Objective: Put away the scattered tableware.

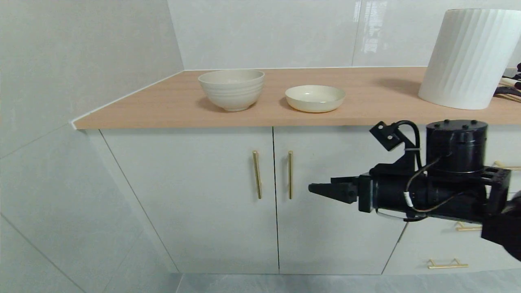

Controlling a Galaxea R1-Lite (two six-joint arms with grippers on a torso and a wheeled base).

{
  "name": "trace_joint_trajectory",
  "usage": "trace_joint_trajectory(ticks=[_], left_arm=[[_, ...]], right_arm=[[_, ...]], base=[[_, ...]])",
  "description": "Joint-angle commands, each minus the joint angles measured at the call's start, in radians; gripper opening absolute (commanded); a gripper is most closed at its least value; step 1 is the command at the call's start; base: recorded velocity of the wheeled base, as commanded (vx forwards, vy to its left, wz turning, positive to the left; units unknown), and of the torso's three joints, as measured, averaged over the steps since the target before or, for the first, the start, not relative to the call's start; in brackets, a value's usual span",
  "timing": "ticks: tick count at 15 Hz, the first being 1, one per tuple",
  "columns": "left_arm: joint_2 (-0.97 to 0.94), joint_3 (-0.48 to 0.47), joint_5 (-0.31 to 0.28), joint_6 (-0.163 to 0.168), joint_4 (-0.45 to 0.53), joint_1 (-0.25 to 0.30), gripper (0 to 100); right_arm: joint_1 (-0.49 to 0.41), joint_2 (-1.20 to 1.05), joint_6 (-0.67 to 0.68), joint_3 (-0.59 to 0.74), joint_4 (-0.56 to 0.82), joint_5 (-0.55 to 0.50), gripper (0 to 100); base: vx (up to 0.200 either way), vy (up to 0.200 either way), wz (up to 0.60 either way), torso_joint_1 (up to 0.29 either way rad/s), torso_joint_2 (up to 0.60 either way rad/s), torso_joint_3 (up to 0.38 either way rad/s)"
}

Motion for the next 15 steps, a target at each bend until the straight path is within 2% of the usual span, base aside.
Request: trace_joint_trajectory(ticks=[1,2,7,9,15], left_arm=[[0.000,0.000,0.000,0.000,0.000,0.000,100],[0.000,0.000,0.000,0.000,0.000,0.000,100],[0.000,0.000,0.001,0.000,0.000,0.000,100],[0.000,0.000,0.001,0.000,0.000,0.000,100],[0.000,0.000,0.001,0.000,0.000,0.000,100]], right_arm=[[0.012,0.203,0.000,-0.020,-0.135,-0.029,100],[0.014,0.246,-0.001,-0.048,-0.172,-0.051,100],[0.023,0.366,0.003,-0.203,-0.176,-0.071,100],[0.026,0.407,0.003,-0.260,-0.176,-0.117,100],[0.067,0.421,0.048,-0.332,-0.176,-0.129,100]], base=[[0.000,0.000,0.00,0.000,0.00,0.000],[0.000,0.000,0.00,0.000,0.00,0.000],[0.000,0.000,0.00,0.000,0.00,0.000],[0.000,0.000,0.00,0.000,0.00,0.000],[0.000,0.000,0.00,0.000,0.00,0.000]])
